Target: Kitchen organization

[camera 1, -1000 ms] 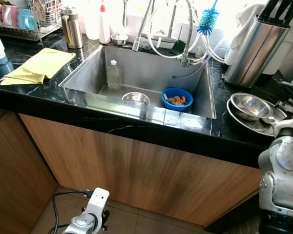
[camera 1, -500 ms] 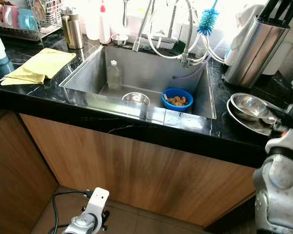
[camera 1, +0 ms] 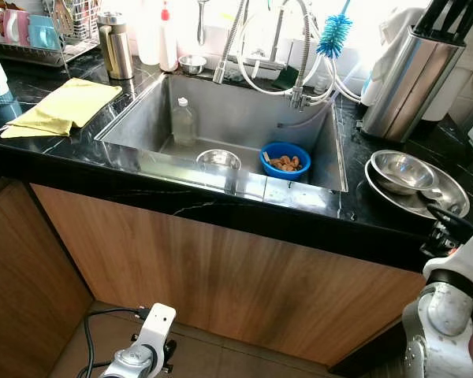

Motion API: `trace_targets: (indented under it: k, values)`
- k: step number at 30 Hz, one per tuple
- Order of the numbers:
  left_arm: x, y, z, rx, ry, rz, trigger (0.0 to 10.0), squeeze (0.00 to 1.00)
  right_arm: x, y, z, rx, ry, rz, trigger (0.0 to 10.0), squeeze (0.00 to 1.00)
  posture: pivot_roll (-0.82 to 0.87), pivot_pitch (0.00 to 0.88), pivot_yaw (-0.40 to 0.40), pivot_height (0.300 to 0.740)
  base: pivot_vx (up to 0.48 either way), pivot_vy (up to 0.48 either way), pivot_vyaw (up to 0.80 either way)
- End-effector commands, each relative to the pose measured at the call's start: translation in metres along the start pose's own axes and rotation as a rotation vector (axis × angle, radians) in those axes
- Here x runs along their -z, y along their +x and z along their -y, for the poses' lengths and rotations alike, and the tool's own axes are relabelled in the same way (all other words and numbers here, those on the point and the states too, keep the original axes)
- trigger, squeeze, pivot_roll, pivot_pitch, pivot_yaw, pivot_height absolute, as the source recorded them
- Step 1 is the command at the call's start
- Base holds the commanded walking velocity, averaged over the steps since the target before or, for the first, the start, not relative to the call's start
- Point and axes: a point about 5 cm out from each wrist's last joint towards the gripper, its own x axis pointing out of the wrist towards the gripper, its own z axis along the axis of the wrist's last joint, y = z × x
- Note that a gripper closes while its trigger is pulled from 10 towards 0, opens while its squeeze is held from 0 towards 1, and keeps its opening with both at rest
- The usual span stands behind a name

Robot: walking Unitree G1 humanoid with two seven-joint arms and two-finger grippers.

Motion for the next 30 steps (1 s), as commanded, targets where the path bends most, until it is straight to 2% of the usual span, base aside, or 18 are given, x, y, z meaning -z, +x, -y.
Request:
trace_targets:
  k: [1,21,22,23,24,25,30]
  values:
    - [0.001,0.000,0.001,0.010,0.009,-0.001,10.0,0.00,0.005,0.001,-0.003,-0.037,0.006,-0.015,10.0,0.00,0.21,0.027,-0.130,0.711,0.000,0.000,0.00]
    - [0.000,0.000,0.001,0.006,0.008,0.000,10.0,0.00,0.022,0.006,0.002,-0.002,-0.005,-0.059,10.0,0.00,0.21,0.038,-0.125,0.711,0.000,0.000,0.00]
    - [0.001,0.000,0.001,0.005,0.007,0.000,10.0,0.00,0.022,0.007,0.002,-0.001,-0.011,-0.065,8.1,0.00,0.21,0.039,-0.125,0.711,0.000,0.000,0.00]
    - [0.001,0.000,0.001,0.005,0.007,0.000,10.0,0.00,0.023,0.008,0.003,0.002,-0.009,-0.067,1.7,0.00,0.21,0.040,-0.125,0.711,0.000,0.000,0.00]
    - [0.001,0.000,0.001,0.005,0.007,0.000,10.0,0.00,0.023,0.008,0.003,0.003,-0.006,-0.066,1.7,0.00,0.21,0.040,-0.125,0.711,0.000,0.000,0.00]
    - [0.001,0.000,0.001,0.005,0.007,0.000,10.0,0.00,0.023,0.008,0.003,0.005,-0.003,-0.065,0.0,0.00,0.21,0.041,-0.126,0.711,0.000,0.000,0.00]
    - [0.001,0.000,0.001,0.004,0.008,0.000,10.0,0.00,0.023,0.009,0.002,0.005,-0.001,-0.064,0.0,0.00,0.21,0.042,-0.126,0.711,0.000,0.000,0.00]
